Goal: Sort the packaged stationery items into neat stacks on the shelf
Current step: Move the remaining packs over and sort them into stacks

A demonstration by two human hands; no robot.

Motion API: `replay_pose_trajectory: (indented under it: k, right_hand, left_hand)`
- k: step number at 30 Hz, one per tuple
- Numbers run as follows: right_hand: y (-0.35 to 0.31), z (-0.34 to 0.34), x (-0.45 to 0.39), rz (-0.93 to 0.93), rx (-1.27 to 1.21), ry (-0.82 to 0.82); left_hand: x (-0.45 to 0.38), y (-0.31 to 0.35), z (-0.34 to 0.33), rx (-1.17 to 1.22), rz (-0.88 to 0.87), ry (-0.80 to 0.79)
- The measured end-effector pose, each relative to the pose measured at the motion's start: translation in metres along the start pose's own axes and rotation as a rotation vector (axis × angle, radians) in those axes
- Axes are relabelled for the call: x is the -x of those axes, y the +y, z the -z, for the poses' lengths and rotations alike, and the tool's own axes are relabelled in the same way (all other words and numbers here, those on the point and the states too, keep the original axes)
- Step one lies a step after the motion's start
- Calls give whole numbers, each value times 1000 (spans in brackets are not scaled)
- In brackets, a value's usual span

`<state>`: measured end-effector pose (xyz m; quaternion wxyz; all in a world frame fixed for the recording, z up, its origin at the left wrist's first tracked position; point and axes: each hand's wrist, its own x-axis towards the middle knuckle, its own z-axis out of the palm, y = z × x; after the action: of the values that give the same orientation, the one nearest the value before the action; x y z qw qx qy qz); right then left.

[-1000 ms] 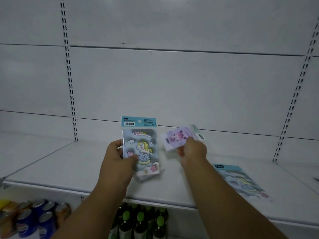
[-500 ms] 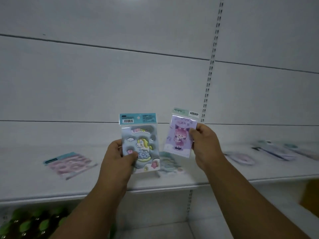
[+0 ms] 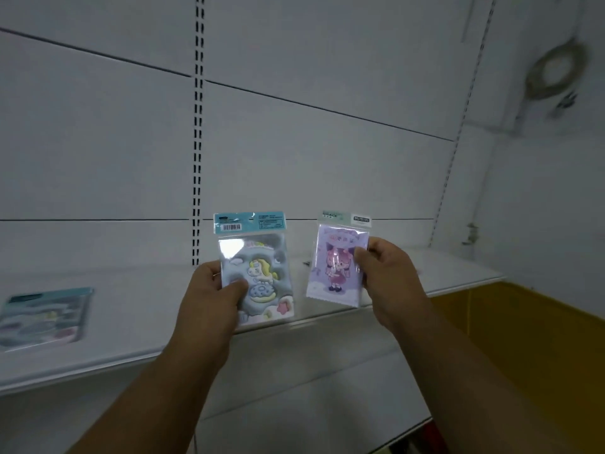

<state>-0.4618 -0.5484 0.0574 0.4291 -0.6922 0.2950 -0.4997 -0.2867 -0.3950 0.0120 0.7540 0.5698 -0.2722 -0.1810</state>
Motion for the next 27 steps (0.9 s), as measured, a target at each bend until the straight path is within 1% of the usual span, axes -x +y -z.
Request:
replay_pose_trajectory:
  k: [6, 9, 15, 18, 20, 22, 24, 25, 26, 27]
  right_hand:
    - [36, 17, -63, -23, 31, -22]
    - [54, 24, -101, -28, 124, -28]
    - [93, 18, -183, -177, 230, -72]
    - [115, 12, -212, -258, 314, -162]
    - [130, 6, -226, -233, 479, -252]
    - [140, 2, -236, -192, 744, -348]
    - [147, 2, -241, -177, 927, -398]
    - [149, 6, -245, -123, 967, -397]
    - [147, 10, -249, -58, 939, -382]
    - [143, 18, -256, -22, 789, -366]
  left_hand:
    - [-37, -13, -47, -28, -10, 17]
    - [-62, -13, -74, -14, -8, -3]
    - [-97, -21, -121, 10, 31, 37]
    - [-108, -26, -139, -20, 48, 39]
    - [-114, -29, -149, -33, 44, 62]
    - [-118, -35, -160, -54, 46, 87]
    - [-121, -41, -173, -85, 43, 114]
    - [-122, -43, -182, -95, 41, 123]
    - [-124, -46, -191, -101, 37, 131]
    - [-126, -49, -202, -103, 35, 140]
